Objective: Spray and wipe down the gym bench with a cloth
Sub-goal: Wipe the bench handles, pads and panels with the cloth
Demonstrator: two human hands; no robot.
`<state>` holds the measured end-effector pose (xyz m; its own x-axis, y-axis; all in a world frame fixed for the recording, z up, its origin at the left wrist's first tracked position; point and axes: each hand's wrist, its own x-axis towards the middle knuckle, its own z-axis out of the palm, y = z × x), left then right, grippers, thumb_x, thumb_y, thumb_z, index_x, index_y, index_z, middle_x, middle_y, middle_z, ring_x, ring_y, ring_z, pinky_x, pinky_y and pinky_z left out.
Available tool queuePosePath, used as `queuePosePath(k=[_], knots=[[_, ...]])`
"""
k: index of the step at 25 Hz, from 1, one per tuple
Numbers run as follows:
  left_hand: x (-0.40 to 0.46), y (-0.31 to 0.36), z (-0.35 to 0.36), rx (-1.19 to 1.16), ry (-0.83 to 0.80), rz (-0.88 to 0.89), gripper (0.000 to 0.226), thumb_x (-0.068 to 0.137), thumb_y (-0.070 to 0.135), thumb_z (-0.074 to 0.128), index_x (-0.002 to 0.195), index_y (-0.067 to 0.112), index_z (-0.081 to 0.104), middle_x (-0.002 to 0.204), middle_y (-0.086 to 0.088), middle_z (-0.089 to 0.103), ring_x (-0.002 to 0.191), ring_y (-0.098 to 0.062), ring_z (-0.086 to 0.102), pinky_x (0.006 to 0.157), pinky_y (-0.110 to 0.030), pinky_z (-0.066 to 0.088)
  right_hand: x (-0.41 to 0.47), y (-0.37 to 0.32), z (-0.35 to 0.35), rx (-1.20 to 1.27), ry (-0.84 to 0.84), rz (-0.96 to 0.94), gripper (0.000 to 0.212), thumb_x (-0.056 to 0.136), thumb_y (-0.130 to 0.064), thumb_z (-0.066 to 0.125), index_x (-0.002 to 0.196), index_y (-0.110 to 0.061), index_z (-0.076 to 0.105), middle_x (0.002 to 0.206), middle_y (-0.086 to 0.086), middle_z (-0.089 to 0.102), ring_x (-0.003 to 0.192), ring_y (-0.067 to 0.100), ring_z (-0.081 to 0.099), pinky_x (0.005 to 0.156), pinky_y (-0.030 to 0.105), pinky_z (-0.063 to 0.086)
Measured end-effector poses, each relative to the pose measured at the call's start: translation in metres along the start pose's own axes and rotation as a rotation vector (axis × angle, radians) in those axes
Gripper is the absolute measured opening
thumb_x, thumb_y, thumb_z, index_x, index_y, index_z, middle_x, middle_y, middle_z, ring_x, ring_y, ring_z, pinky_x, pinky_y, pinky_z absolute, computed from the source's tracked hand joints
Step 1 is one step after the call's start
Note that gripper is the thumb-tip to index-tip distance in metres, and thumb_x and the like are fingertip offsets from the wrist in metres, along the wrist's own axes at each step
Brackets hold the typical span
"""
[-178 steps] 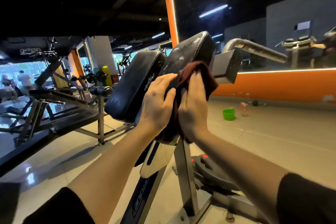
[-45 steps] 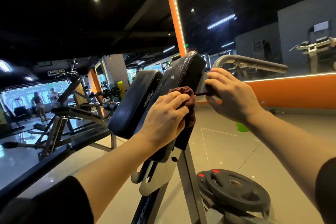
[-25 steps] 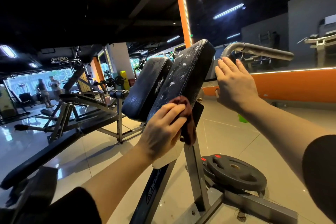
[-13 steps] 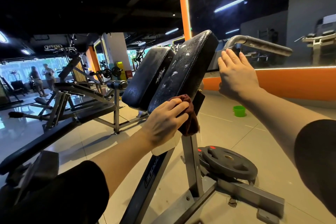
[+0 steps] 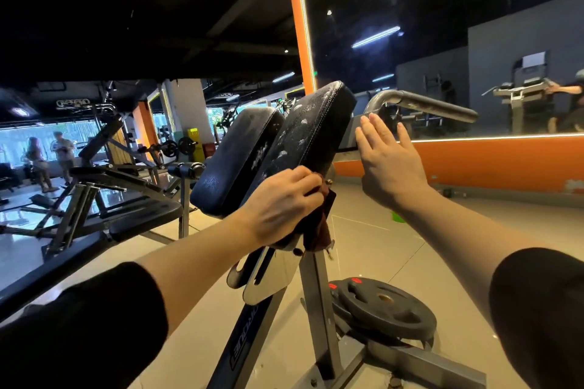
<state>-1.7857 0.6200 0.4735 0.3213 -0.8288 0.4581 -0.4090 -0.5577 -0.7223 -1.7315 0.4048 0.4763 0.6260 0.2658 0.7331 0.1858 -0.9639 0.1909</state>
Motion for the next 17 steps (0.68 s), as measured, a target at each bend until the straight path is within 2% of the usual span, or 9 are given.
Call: queuePosePath(k=[2, 5, 7, 10, 12, 14, 15, 17], knots=[[0.027, -0.011, 0.003, 0.025, 0.046, -0.096, 0.022, 0.079, 0.013, 0.073, 0.1, 0.01, 0.067, 0.109, -0.011, 0.063, 0.097, -0.029, 0.059, 0.075, -0.042, 0.055, 0.0, 0.002, 0.0, -0.002, -0.001, 0.004, 0.07, 0.096, -0.022, 0.042, 0.154, -0.01, 0.004, 0.162, 0.011, -0.003, 0.149, 0.028, -0.009, 0.12, 0.052, 0.008], [0.029, -0.009, 0.012, -0.017, 0.056, -0.199, 0.029, 0.078, 0.022, 0.075, 0.104, 0.013, 0.067, 0.119, -0.009, 0.062, 0.109, -0.029, 0.057, 0.087, -0.043, 0.053, 0.001, 0.004, -0.001, 0.012, 0.001, -0.002, 0.071, 0.096, -0.022, 0.044, 0.154, -0.011, 0.004, 0.162, 0.011, -0.003, 0.149, 0.028, -0.009, 0.12, 0.051, 0.006], [0.01, -0.005, 0.015, -0.038, 0.019, -0.088, 0.039, 0.076, 0.036, 0.076, 0.108, 0.016, 0.067, 0.124, -0.006, 0.061, 0.116, -0.026, 0.055, 0.097, -0.04, 0.048, 0.001, 0.005, 0.003, 0.017, 0.02, -0.014, 0.07, 0.096, -0.021, 0.043, 0.154, -0.011, 0.005, 0.162, 0.011, -0.002, 0.149, 0.029, -0.008, 0.12, 0.051, 0.006], [0.014, -0.015, 0.007, -0.027, -0.02, 0.048, 0.034, 0.076, 0.032, 0.076, 0.104, 0.015, 0.069, 0.115, -0.006, 0.064, 0.107, -0.026, 0.059, 0.089, -0.039, 0.054, -0.001, 0.003, 0.008, 0.024, 0.049, -0.027, 0.07, 0.095, -0.02, 0.044, 0.154, -0.01, 0.008, 0.162, 0.012, 0.001, 0.148, 0.03, -0.006, 0.12, 0.052, 0.009], [0.037, -0.026, 0.004, 0.022, 0.029, -0.047, 0.024, 0.08, 0.021, 0.073, 0.102, 0.011, 0.068, 0.11, -0.008, 0.065, 0.1, -0.027, 0.06, 0.081, -0.041, 0.055, 0.0, 0.004, 0.011, 0.033, 0.088, -0.042, 0.07, 0.092, -0.018, 0.048, 0.153, -0.008, 0.015, 0.161, 0.013, 0.007, 0.149, 0.03, -0.001, 0.119, 0.053, 0.013], [0.053, -0.029, 0.007, -0.013, 0.108, -0.185, 0.024, 0.08, 0.018, 0.073, 0.102, 0.009, 0.068, 0.113, -0.01, 0.065, 0.104, -0.03, 0.059, 0.086, -0.042, 0.053, 0.0, 0.008, 0.014, 0.037, 0.126, -0.059, 0.069, 0.089, -0.018, 0.053, 0.151, -0.007, 0.024, 0.159, 0.014, 0.017, 0.148, 0.031, 0.007, 0.117, 0.054, 0.018], [0.055, -0.027, 0.012, -0.049, 0.103, -0.161, 0.026, 0.081, 0.021, 0.073, 0.103, 0.01, 0.069, 0.116, -0.01, 0.064, 0.109, -0.03, 0.058, 0.092, -0.043, 0.051, 0.0, 0.01, 0.016, 0.038, 0.147, -0.068, 0.068, 0.088, -0.019, 0.056, 0.149, -0.005, 0.029, 0.158, 0.015, 0.022, 0.147, 0.032, 0.012, 0.116, 0.056, 0.021], [0.05, -0.023, 0.02, -0.057, 0.037, 0.031, 0.025, 0.08, 0.025, 0.074, 0.102, 0.013, 0.071, 0.119, -0.009, 0.064, 0.112, -0.028, 0.058, 0.097, -0.041, 0.049, 0.001, 0.013, 0.021, 0.031, 0.189, -0.084, 0.069, 0.082, -0.019, 0.065, 0.143, -0.003, 0.04, 0.152, 0.018, 0.034, 0.144, 0.036, 0.024, 0.111, 0.058, 0.029]])
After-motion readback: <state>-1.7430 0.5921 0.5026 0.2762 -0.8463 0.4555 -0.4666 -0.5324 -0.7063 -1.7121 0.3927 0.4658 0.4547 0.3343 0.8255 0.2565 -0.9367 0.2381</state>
